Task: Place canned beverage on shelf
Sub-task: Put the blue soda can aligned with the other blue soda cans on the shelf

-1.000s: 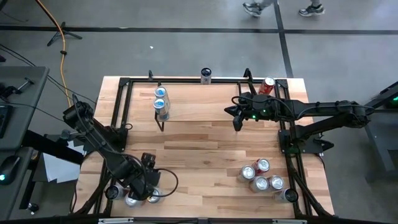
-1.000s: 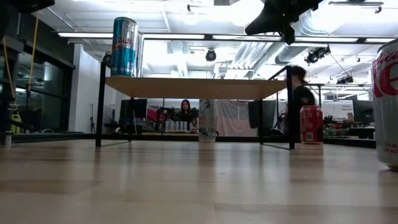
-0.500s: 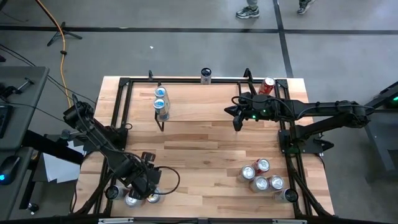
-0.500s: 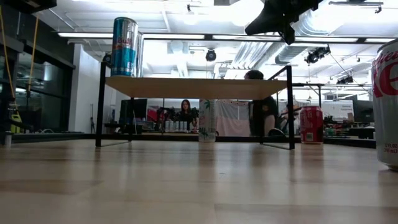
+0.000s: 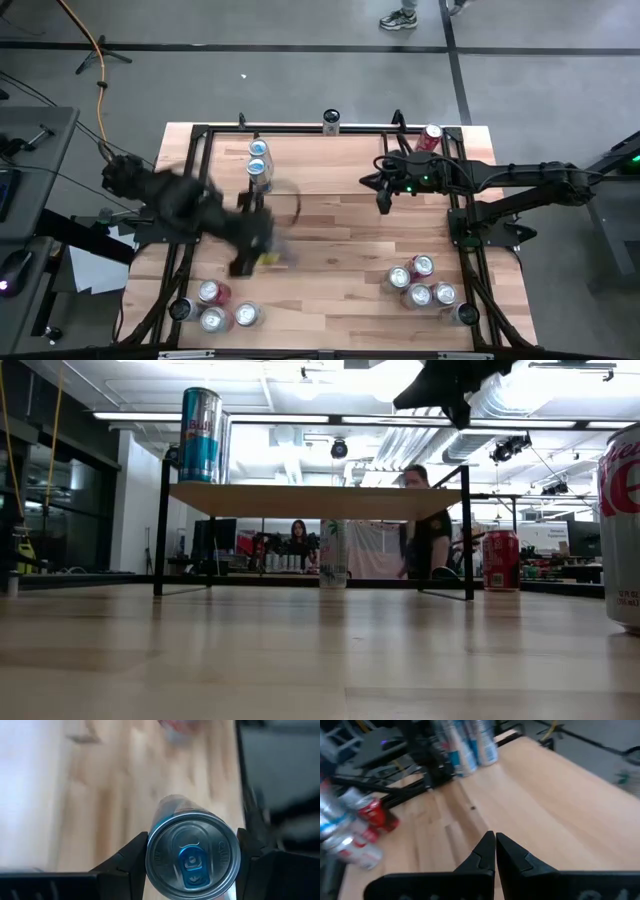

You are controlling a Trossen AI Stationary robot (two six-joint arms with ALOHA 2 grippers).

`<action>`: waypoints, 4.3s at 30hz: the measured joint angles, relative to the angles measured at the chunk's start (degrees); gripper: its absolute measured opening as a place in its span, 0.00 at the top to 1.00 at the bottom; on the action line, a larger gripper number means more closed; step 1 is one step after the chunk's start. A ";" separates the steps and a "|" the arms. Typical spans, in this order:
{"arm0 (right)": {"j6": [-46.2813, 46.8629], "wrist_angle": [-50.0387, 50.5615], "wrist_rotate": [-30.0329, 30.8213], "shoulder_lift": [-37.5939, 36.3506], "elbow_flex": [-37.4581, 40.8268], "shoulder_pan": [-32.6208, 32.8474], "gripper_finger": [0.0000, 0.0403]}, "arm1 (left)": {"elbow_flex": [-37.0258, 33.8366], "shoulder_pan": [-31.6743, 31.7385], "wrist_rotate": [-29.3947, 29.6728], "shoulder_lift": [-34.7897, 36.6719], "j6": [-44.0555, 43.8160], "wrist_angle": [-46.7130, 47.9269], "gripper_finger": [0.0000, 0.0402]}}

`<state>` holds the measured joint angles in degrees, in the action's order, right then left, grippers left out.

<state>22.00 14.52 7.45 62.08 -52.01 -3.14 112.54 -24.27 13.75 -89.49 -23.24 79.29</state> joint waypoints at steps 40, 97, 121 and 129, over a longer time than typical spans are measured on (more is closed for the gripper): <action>3.50 -27.28 1.16 1.03 0.00 3.42 1.00 | 21.45 43.18 -10.96 -23.98 26.86 10.70 0.55; -2.56 -31.58 1.15 1.19 0.00 2.10 1.00 | 22.46 43.01 -17.70 -8.03 31.69 -2.28 0.28; -2.99 -28.09 -1.86 4.24 -2.73 1.62 1.00 | -26.04 43.32 -20.99 14.51 32.11 -46.26 0.28; -2.58 -27.29 -1.84 4.26 -2.73 1.62 1.00 | -26.13 43.41 -17.16 10.70 46.39 -40.98 0.28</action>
<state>19.42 -12.78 5.61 66.35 -54.74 -1.52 86.41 19.14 -3.41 -78.79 23.14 38.32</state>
